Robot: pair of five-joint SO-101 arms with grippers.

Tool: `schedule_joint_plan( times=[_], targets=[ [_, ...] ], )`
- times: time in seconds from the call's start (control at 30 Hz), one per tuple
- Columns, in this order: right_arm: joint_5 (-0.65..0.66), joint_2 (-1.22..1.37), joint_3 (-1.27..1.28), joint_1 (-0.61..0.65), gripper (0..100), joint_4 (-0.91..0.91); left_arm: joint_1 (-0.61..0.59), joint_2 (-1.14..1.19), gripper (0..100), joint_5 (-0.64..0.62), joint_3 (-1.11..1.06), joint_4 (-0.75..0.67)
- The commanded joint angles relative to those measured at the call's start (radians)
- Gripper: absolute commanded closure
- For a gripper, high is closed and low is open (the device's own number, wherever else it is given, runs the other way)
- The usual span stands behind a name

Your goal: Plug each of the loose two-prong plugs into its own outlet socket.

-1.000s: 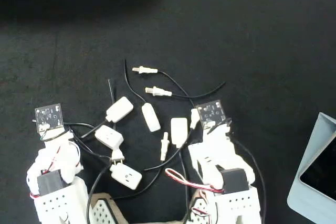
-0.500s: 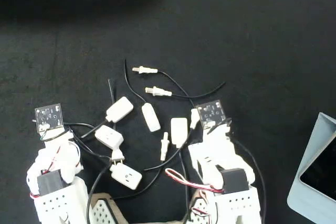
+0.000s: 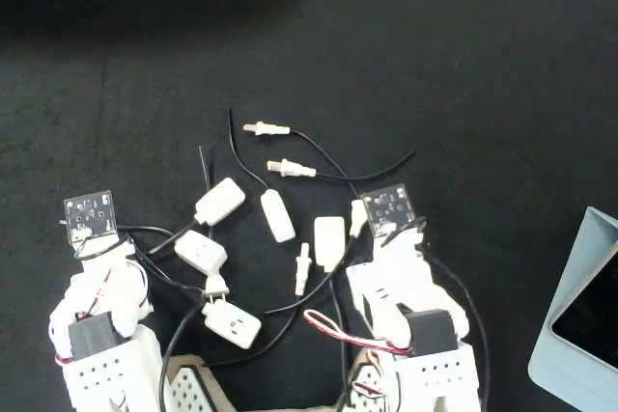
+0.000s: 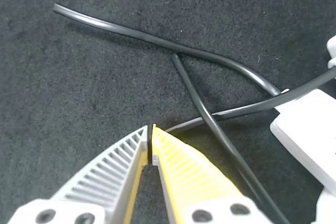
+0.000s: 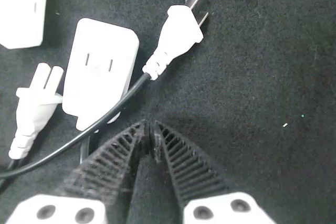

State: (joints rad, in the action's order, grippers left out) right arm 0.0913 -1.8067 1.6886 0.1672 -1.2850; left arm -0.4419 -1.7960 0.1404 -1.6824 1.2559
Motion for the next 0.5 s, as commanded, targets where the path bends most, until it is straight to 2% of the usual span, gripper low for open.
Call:
schedule_joint_plan(
  times=[0.0, 0.1, 0.3, 0.47],
  targets=[
    [-0.008, -0.047, -0.004, -0.005, 98.5, -0.003, -0.007, -0.003, 97, 0.003, -0.018, 0.006],
    [-0.008, -0.047, -0.004, -0.005, 98.5, -0.003, 0.012, -0.003, 97, 0.003, -0.018, 0.006],
    [-0.008, -0.047, -0.004, -0.005, 98.5, -0.003, 0.162, -0.003, 97, 0.002, -0.018, 0.006],
    [-0.008, -0.047, -0.004, -0.005, 98.5, -0.003, 0.223, -0.005, 97, 0.003, -0.018, 0.005]
  ],
)
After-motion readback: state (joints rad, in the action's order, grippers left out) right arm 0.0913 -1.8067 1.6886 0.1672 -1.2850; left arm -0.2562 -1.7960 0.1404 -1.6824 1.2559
